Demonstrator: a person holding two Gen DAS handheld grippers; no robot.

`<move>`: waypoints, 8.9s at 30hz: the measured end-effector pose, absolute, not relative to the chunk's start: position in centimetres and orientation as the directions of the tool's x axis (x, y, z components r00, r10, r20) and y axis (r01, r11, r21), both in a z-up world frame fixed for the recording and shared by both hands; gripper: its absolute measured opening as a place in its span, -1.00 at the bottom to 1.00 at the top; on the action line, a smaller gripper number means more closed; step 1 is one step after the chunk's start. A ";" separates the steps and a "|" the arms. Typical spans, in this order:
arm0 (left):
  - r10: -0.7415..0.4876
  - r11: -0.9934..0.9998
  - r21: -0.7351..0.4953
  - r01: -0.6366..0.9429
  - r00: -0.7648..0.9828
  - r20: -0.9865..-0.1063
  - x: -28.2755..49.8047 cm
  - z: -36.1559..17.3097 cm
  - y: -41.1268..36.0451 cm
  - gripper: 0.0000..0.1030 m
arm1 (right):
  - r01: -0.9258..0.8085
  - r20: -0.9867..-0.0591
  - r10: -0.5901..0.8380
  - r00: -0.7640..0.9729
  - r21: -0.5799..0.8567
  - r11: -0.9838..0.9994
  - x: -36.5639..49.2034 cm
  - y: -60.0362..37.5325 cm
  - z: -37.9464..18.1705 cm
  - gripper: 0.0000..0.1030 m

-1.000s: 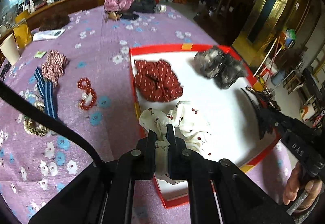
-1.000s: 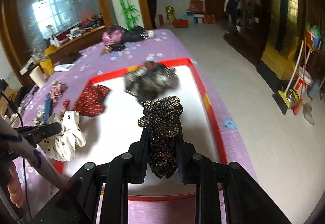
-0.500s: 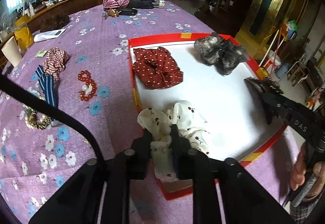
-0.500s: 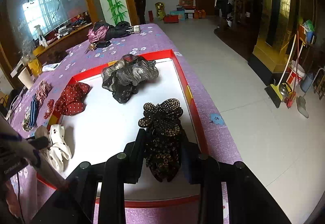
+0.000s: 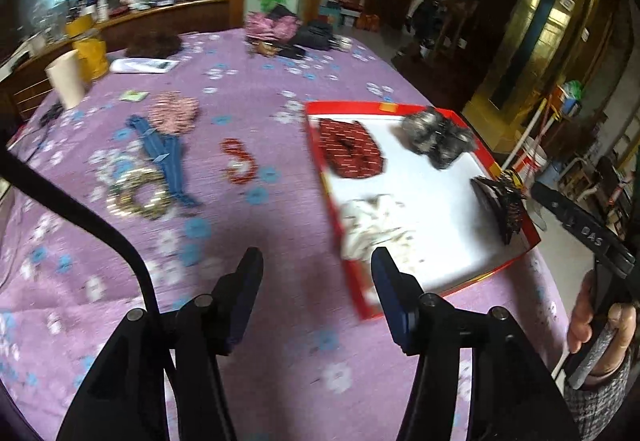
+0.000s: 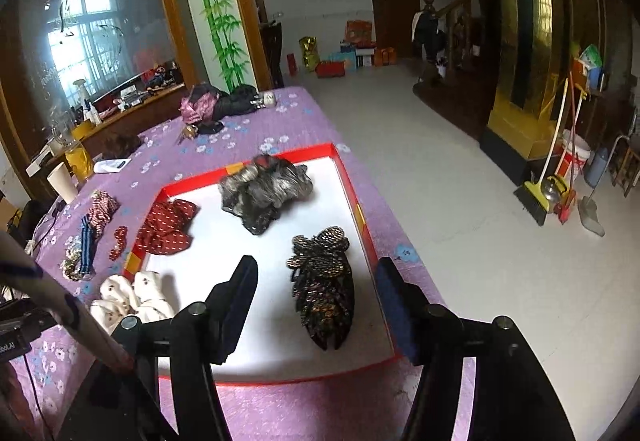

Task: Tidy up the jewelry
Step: 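Move both open tools back over the strap and bracelets, then grasp the blue striped strap with the right tool and lift it, then grasp the plaid scrunchie with left tool while right tool holds the blue strap, then carry plaid scrunchie and blue strap into the box, opening both tools, then move both open tools back over the bracelets on the table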

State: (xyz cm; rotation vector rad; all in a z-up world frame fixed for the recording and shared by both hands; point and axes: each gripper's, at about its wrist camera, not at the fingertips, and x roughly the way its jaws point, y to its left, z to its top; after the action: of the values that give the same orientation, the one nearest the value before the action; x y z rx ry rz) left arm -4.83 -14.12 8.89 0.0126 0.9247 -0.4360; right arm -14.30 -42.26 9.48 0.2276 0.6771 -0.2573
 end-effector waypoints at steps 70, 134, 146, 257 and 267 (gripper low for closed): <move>-0.390 0.921 -0.322 0.219 0.511 -0.767 10.0 1.8 3.7 -0.86 | -0.110 -0.773 0.299 0.560 0.288 0.951 8.7 -13.7 2.1 -0.60; -0.204 0.974 -0.110 0.197 0.559 -0.804 15.8 5.2 -4.3 0.05 | -0.215 -0.604 0.411 0.682 0.372 0.903 -7.8 -21.4 9.8 -0.61; -0.168 0.975 -0.068 0.213 0.495 -0.852 18.6 2.5 -7.4 -0.82 | -0.283 -0.608 0.448 0.656 0.352 0.892 -6.7 -21.2 9.6 -0.61; -0.025 0.979 0.125 0.161 0.702 -0.712 -3.2 7.6 4.7 0.18 | -0.072 -0.653 0.213 0.727 0.236 0.969 -8.6 -24.1 10.9 -0.15; -0.077 0.989 0.021 0.148 0.627 -0.775 2.5 5.3 7.5 0.18 | -0.135 -0.718 0.272 0.641 0.244 0.960 -4.7 -18.0 7.2 -0.15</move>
State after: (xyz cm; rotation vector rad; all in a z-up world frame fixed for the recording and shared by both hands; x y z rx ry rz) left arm 2.46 7.53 5.27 0.0854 0.8840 -0.1289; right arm -4.70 -17.95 7.18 0.1735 0.8447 0.2334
